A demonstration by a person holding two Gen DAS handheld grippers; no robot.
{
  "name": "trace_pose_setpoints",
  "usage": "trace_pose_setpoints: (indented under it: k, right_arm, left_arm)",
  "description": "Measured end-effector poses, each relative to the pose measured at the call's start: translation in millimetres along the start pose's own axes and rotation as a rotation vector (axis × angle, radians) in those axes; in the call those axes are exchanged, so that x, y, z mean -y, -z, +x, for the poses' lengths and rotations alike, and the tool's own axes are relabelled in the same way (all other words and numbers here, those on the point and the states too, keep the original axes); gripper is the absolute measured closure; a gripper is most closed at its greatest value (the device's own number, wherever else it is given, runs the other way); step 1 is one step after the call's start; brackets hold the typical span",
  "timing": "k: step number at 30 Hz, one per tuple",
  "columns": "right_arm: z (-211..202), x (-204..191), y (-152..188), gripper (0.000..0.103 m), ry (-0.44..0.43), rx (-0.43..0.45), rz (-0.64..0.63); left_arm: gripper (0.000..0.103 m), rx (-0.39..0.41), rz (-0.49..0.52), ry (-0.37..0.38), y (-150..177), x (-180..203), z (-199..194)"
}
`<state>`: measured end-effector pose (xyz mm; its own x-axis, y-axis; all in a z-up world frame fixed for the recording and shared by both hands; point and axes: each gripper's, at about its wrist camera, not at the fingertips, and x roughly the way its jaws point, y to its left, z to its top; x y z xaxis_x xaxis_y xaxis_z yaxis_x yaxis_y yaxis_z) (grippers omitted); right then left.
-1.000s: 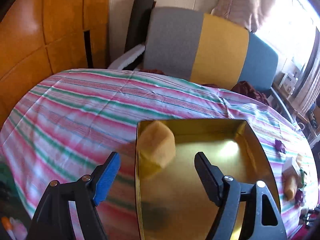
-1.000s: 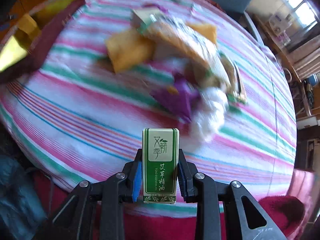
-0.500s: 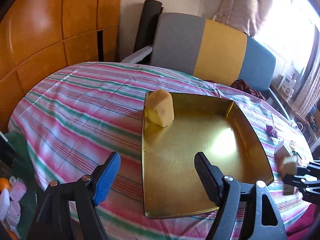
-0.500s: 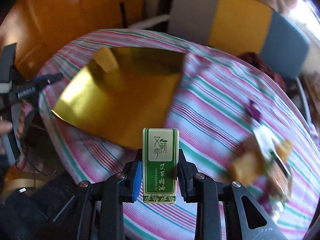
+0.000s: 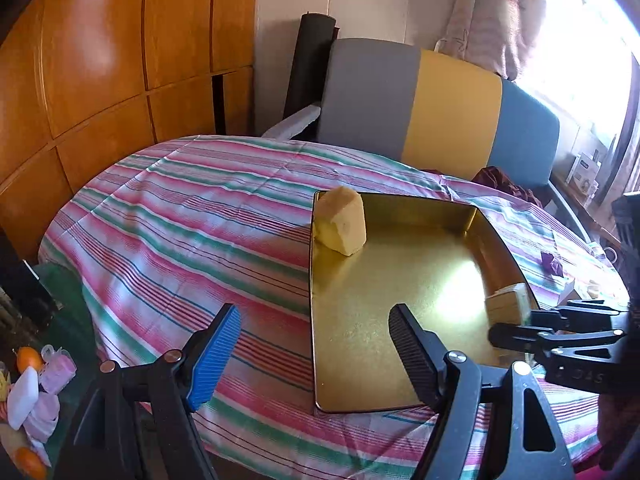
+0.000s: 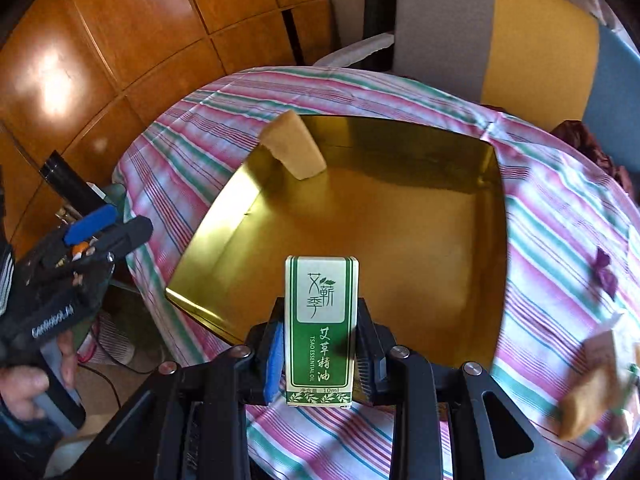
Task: Organize objects
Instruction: 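Carry the green box into the gold tray and release it beside the sponge with the right tool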
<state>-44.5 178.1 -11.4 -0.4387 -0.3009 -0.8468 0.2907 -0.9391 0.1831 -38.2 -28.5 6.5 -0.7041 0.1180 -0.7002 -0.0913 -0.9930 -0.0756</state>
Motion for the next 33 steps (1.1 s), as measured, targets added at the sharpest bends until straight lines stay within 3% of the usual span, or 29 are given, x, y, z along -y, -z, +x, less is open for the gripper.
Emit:
trace_pose_setpoints:
  k: [15, 19, 25, 33]
  right_arm:
    - [35.7, -7.6, -15.5, 0.072, -0.065, -0.05, 0.085]
    - [42.7, -3.7, -23.1, 0.072, -0.076, -0.057, 0.126]
    - [57.8, -4.0, -38.6, 0.072, -0.085, -0.066, 0.185]
    - [89.1, -8.8, -69.7, 0.07, -0.112, -0.078, 0.277]
  left_arm:
    - [0.025, -0.03, -0.019, -0.003, 8.8, -8.2, 9.2]
    - [0.026, -0.063, -0.067, 0.039, 11.7, -20.1, 13.9]
    - [0.026, -0.099, -0.123, 0.023, 15.8, -39.0, 19.6]
    - [0.027, -0.089, -0.155, 0.014, 16.2, -50.3, 23.4]
